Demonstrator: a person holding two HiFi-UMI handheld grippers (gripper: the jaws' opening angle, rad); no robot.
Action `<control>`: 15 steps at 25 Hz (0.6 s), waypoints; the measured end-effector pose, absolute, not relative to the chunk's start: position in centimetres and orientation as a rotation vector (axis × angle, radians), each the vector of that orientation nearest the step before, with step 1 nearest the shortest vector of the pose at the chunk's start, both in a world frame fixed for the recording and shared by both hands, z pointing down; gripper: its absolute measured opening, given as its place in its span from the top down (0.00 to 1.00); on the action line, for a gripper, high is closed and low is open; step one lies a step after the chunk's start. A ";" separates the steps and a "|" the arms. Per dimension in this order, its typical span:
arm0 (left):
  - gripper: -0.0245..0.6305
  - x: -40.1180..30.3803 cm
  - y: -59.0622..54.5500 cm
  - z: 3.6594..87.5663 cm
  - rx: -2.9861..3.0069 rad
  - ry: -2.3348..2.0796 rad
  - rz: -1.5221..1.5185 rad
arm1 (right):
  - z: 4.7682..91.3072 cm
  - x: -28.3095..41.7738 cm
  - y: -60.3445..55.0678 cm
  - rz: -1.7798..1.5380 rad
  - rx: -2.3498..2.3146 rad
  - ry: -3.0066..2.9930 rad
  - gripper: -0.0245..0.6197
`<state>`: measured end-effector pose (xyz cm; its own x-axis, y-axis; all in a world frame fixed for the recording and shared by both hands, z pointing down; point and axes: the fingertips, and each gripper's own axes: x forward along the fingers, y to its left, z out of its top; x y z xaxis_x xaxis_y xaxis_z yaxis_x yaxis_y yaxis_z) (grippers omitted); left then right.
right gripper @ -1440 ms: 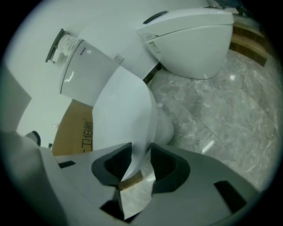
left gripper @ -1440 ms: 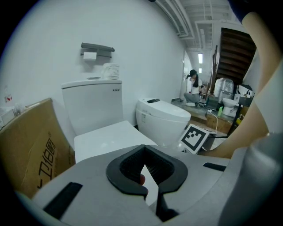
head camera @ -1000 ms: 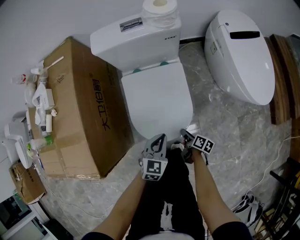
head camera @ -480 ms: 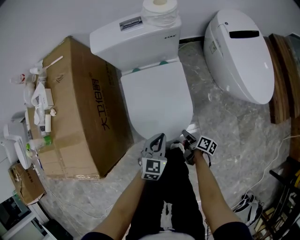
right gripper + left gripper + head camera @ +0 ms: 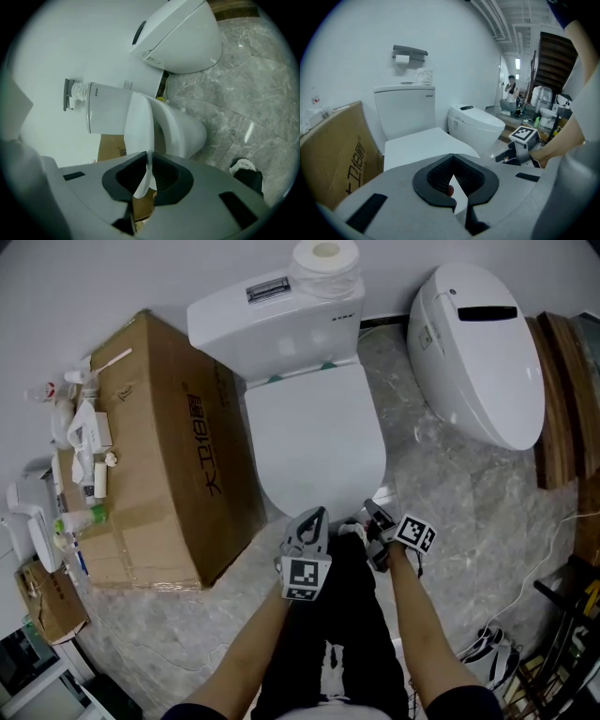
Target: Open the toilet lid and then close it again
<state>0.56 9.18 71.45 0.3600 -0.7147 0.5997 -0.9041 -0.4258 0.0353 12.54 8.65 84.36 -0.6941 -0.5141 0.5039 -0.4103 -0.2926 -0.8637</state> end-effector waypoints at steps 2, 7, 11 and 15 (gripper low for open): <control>0.96 -0.5 9.3 71.2 2.216 -1.475 0.711 | 83.8 12.5 8.6 -2.159 -1.192 1.821 0.91; 0.96 -1.5 10.5 71.5 2.166 -1.488 0.739 | 82.0 12.4 8.3 -2.151 -1.168 1.786 0.91; 0.96 -1.7 10.8 71.1 2.163 -1.496 0.745 | 80.6 12.5 7.9 -2.118 -1.167 1.807 0.91; 0.96 -1.5 10.5 70.3 2.168 -1.494 0.720 | 79.2 12.5 7.4 -2.084 -1.143 1.826 0.91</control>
<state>-1.55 10.49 70.30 0.2924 -0.7276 0.6206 -0.9387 -0.3422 0.0411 12.50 7.38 79.19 -0.7002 -0.5621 0.4401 -0.3624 -0.2512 -0.8975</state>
